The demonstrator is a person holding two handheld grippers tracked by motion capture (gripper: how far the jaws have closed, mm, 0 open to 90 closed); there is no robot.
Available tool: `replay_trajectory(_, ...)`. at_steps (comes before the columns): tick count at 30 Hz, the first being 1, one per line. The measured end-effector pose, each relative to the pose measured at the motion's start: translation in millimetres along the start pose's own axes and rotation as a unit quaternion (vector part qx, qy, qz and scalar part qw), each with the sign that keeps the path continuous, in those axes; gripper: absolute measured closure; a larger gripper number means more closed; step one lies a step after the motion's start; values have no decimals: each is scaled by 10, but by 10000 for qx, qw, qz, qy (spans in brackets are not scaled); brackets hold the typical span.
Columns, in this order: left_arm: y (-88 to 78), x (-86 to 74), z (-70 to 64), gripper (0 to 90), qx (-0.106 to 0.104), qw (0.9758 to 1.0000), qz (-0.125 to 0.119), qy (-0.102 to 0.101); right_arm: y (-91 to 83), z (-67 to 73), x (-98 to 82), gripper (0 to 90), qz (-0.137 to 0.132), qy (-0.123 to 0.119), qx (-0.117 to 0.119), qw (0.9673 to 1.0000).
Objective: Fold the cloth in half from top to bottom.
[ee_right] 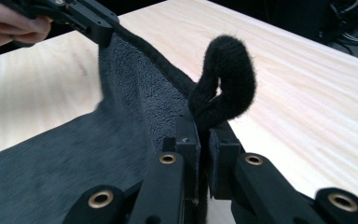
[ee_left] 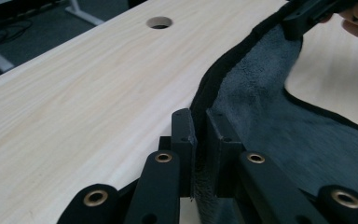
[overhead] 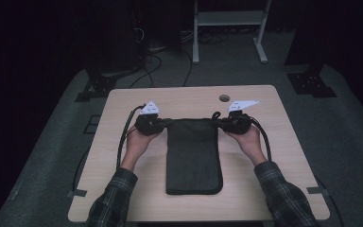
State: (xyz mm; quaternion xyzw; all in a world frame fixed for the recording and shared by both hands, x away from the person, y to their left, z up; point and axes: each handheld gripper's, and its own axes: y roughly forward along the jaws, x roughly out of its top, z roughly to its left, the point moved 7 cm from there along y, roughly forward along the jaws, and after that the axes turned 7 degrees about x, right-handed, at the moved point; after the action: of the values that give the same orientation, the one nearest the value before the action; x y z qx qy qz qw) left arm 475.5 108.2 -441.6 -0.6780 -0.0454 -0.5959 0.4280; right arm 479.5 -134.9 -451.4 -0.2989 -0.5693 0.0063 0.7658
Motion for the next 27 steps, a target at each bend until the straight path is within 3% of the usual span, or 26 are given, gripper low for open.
replay_trajectory(8, -146, -134, -225, 824, -340, 9994, -7, 88, -74, 255, -176, 841, 153, -195, 256, 9994)
replay_trajectory(15, -239, -300, -400, 824, -638, 9979, 72, -105, -97, 400, -329, 841, 279, -151, 388, 9987)
replay_trajectory(21, -331, -432, -539, 824, -780, 9966, 170, -224, -132, 576, -441, 841, 385, -185, 518, 9977)
replay_trajectory(27, -411, -515, -689, 824, -877, 9956, 285, -166, -164, 700, -523, 841, 468, -215, 598, 9969)
